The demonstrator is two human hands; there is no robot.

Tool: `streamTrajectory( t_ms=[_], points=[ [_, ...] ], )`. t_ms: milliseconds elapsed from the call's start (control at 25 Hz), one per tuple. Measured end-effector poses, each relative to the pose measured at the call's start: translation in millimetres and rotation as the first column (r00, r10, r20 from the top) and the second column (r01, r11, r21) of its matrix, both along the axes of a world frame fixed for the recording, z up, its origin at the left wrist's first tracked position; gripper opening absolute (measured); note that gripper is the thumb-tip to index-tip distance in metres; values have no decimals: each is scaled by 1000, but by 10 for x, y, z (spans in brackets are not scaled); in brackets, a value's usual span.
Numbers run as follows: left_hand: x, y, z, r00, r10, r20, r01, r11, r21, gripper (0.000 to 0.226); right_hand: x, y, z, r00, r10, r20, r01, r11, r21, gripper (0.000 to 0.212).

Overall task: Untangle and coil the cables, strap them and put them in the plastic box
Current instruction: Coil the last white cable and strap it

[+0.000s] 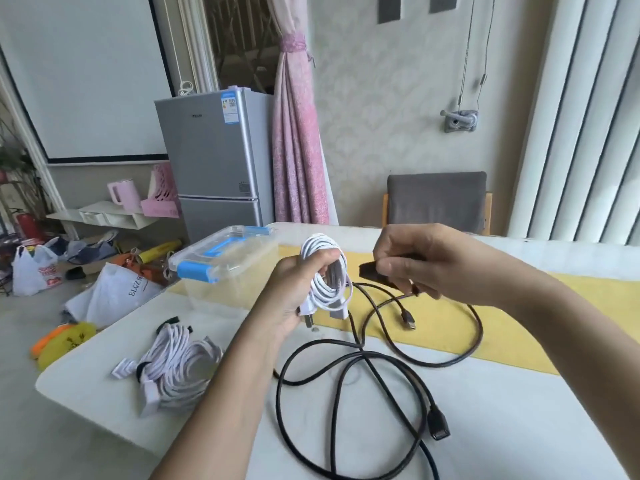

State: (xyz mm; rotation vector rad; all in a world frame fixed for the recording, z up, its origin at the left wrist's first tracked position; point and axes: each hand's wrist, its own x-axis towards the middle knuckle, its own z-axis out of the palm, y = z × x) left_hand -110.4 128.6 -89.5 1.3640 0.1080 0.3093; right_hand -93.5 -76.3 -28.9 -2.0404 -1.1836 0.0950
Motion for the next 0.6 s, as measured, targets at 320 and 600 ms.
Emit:
streamTrajectory(
  t_ms=[320, 600],
  points=[
    [596, -739, -94, 980, -194, 46, 187, 974, 126, 21, 208, -559, 14, 992, -126, 16, 127, 992, -19, 29],
    [630, -709, -248, 966, -239, 103, 204, 941, 270, 35, 366, -545, -86, 987, -155, 33, 158, 980, -118, 9]
  ],
)
